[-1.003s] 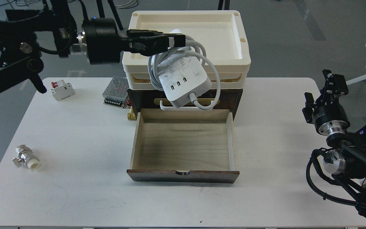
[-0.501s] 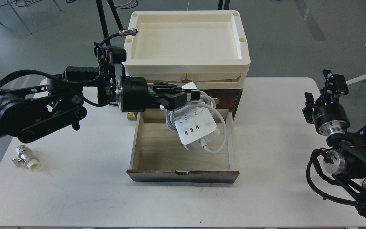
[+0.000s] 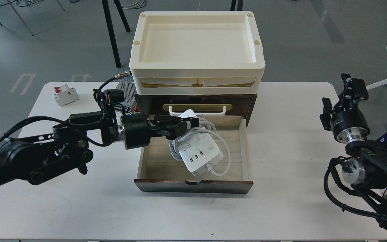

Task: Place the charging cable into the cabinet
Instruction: 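Lower the held cable into the open wooden drawer with the left gripper, then open the left gripper and withdraw it from the drawer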

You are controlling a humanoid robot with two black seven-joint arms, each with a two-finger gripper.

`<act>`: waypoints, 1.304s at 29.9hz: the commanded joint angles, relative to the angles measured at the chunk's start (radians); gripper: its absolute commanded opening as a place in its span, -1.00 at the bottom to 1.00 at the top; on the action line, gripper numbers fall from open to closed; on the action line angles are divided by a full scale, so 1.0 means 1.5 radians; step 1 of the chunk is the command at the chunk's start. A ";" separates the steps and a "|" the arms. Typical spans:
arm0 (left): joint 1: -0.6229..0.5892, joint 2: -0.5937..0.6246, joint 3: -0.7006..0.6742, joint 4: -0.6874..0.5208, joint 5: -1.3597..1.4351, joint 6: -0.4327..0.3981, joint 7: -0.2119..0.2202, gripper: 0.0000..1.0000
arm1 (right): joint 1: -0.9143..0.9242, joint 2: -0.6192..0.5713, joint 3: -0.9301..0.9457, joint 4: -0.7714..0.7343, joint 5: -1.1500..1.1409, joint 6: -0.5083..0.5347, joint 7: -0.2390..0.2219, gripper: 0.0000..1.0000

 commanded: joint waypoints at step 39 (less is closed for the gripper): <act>0.098 -0.098 -0.003 0.126 -0.121 0.084 0.000 0.72 | 0.001 0.000 -0.002 0.000 0.001 0.001 0.000 0.99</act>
